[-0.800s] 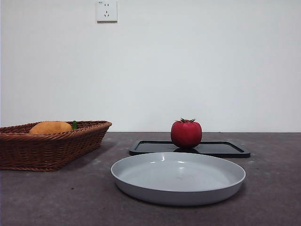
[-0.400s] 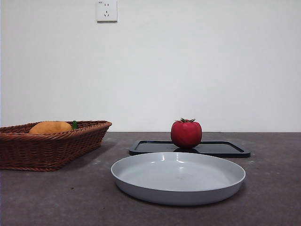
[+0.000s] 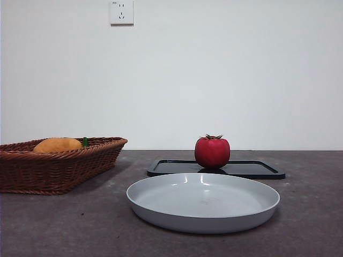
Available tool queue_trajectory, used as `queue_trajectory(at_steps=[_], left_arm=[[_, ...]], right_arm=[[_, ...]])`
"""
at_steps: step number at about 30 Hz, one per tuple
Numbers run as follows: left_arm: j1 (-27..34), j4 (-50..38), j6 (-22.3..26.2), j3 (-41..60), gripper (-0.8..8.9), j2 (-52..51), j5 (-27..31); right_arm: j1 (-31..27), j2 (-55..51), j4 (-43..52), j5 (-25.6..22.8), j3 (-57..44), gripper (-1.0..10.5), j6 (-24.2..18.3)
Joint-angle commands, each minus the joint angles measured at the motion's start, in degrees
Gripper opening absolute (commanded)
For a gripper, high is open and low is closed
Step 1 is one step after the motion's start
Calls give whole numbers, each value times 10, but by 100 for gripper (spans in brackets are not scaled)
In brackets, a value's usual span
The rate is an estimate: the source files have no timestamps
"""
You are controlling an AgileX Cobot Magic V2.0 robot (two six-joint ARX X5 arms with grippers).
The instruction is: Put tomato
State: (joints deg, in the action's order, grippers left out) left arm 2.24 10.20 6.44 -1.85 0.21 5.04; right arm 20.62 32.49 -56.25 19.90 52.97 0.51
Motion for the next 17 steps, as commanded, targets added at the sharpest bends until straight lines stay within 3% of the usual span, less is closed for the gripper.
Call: queue_trajectory(at_steps=[1,4,8,17], left_arm=[[1,5,-5,12,10,0,1],[1,5,-5,12,9,0,1],[1,5,-5,12,9,0,1],[1,5,-5,12,9,0,1]], right_arm=[[3,3,5,2,4,7,8],[3,3,5,2,4,7,5],[-13,-11,58,-39,2,7,-12],[-184,-101,396,-69,-131,7,-9]])
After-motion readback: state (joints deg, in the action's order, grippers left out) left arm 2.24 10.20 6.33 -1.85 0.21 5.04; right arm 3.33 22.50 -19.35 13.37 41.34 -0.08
